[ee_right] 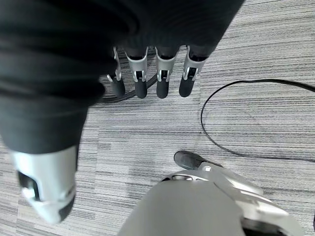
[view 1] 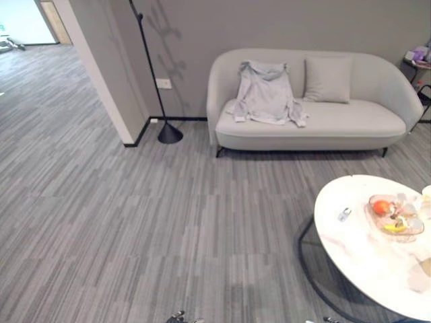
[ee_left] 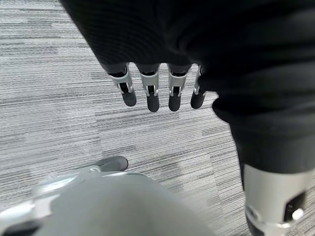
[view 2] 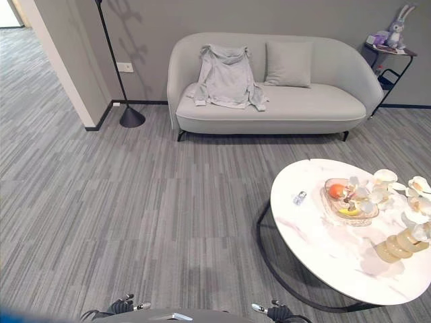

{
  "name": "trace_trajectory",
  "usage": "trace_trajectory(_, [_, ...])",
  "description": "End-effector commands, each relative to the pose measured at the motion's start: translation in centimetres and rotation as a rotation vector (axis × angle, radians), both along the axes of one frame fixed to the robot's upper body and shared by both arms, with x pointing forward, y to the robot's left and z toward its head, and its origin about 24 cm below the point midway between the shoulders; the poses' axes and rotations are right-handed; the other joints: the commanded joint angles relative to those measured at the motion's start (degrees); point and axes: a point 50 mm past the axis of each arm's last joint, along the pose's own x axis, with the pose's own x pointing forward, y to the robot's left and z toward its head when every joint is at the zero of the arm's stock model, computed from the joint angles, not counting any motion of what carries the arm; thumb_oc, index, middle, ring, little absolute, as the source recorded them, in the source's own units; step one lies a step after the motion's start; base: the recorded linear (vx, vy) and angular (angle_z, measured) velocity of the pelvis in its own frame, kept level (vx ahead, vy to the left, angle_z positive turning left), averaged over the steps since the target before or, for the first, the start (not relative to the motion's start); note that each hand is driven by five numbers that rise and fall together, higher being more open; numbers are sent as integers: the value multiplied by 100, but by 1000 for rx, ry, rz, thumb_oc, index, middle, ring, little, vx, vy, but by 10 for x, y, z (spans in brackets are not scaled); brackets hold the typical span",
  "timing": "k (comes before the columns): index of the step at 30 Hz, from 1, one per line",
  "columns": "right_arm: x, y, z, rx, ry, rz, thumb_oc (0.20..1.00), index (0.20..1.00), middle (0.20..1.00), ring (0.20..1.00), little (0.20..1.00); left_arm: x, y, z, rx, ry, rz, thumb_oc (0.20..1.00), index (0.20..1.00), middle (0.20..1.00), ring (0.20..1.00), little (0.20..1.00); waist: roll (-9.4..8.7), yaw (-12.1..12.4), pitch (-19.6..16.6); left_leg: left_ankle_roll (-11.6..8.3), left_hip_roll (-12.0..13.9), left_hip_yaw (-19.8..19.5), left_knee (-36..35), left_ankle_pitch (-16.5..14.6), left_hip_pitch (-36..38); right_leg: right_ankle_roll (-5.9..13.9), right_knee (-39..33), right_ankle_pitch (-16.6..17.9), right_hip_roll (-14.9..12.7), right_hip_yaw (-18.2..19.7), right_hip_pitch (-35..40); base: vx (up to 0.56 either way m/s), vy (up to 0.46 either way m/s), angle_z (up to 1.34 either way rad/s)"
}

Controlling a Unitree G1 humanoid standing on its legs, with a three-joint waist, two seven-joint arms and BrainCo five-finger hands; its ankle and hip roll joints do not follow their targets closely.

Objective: Hang the clothes on the sofa on the clothes rack.

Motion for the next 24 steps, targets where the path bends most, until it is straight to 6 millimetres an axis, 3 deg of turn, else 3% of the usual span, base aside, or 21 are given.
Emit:
trace_trajectory(1, [25, -7, 6, -20, -58, 27, 1000, 1000, 1000, 1000, 1000, 30, -14, 3, -36, -70, -48, 1000, 1000, 1000, 1000, 1000, 84, -27, 1, -282, 171, 110, 57, -10, -23, 799, 89, -52, -622, 46, 81, 0, 0, 0])
trace_trajectory(24, [23, -4, 5, -16, -50, 44, 1000, 1000, 1000, 1000, 1000, 25, -14, 1, -4, -41, -95, 1000, 1000, 1000, 1000, 1000, 68, -25, 25, -242, 89, 131, 57, -32, -72, 843, 89, -3, -704, 58, 38, 0, 0, 0])
